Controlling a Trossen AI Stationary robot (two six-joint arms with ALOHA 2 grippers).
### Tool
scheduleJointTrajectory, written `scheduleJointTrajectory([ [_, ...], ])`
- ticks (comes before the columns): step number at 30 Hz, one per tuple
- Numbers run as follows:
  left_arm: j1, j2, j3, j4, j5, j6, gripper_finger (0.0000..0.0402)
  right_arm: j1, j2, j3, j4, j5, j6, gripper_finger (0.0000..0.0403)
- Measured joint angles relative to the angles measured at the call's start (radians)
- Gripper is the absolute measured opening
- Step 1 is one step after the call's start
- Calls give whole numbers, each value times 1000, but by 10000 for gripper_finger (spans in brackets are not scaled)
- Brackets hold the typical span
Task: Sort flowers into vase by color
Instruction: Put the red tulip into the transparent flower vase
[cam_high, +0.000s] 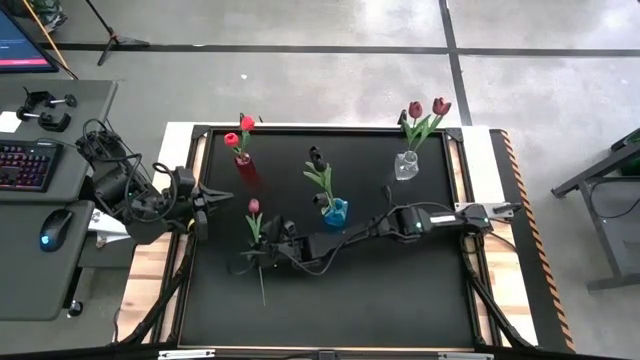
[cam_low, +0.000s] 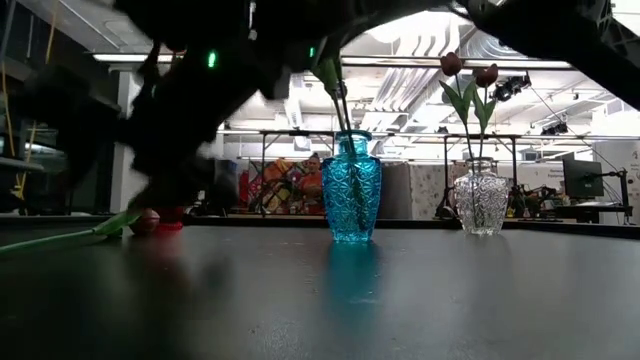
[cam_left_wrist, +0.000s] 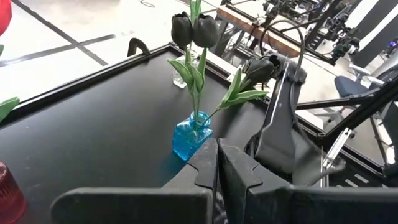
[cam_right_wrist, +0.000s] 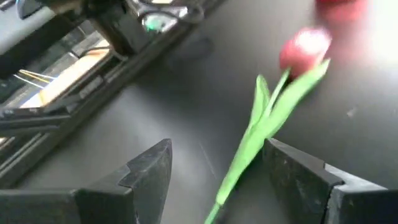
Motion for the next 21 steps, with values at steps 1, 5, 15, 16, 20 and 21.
scheduleJointTrajectory([
  [1, 0, -1, 0, 0, 0, 0, 0, 2, 14, 0, 17, -5, 10, 243],
  [5, 0, -1, 0, 1, -1, 0, 0, 3, 41, -2, 41, -14, 23, 243],
  [15, 0, -1, 0, -1, -5, 0, 0, -6, 61, 0, 85, -46, -98, 243],
  [16, 0, 0, 0, -1, -6, 0, 0, -7, 66, 0, 87, -46, -98, 243],
  [20, 0, -1, 0, 0, -6, 0, 0, -9, 81, 0, 84, -42, -99, 243],
  [21, 0, -1, 0, 0, -6, 0, 0, -10, 81, 0, 84, -42, -98, 243],
])
